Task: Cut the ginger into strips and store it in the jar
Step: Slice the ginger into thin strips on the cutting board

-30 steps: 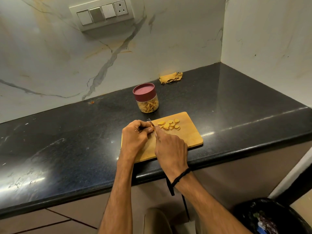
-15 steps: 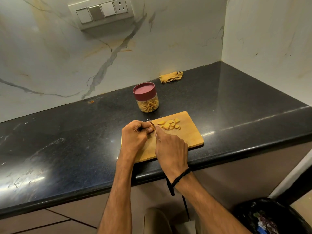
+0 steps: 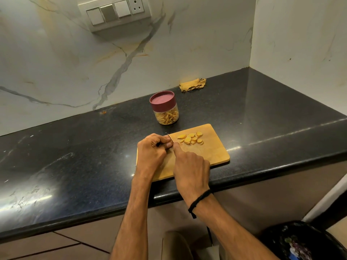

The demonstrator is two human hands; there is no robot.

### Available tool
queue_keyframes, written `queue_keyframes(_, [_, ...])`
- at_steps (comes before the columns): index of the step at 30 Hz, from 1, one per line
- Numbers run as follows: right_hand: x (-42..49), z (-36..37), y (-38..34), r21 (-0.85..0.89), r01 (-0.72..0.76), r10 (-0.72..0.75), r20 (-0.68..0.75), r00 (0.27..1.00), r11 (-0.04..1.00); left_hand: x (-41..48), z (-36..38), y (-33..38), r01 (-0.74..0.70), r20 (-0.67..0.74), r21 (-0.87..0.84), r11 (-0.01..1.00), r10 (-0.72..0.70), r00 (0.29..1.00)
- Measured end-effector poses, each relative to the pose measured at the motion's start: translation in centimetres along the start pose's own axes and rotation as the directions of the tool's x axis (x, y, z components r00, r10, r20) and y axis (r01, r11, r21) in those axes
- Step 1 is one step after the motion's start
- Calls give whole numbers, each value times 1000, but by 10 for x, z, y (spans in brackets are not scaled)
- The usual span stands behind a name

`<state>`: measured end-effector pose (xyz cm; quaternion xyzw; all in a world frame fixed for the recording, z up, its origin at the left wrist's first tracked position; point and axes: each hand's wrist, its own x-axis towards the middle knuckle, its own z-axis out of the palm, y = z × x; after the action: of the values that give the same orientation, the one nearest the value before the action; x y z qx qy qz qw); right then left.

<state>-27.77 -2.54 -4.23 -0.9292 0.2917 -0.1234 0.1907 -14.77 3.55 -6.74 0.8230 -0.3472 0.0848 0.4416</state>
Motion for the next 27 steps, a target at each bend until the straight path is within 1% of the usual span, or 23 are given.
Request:
queue_keyframes(6, [17,2,-10,-14,3,-3,16,1000,1000,-1,0,0,-24,0,35,999,24,1000])
queue_keyframes(10, [8,3,-5,-49,-18,20,29,999,999,1,0,0,-17,-12,5,1000,17,1000])
queue_keyframes(13, [15,2,-8,-40,-9,10,25,1000,999,0,0,1,-25,-13,23,999,26,1000])
queue_keyframes(19, [-3,-4,2,-65,-1,4,34,999,998,1,0,2,15,-15,6,1000,-15,1000])
queue_keyframes(27, [-22,-11,15,-25,-12,13,45,999,1000,1,-2,4,44,-5,6,999,-44,999])
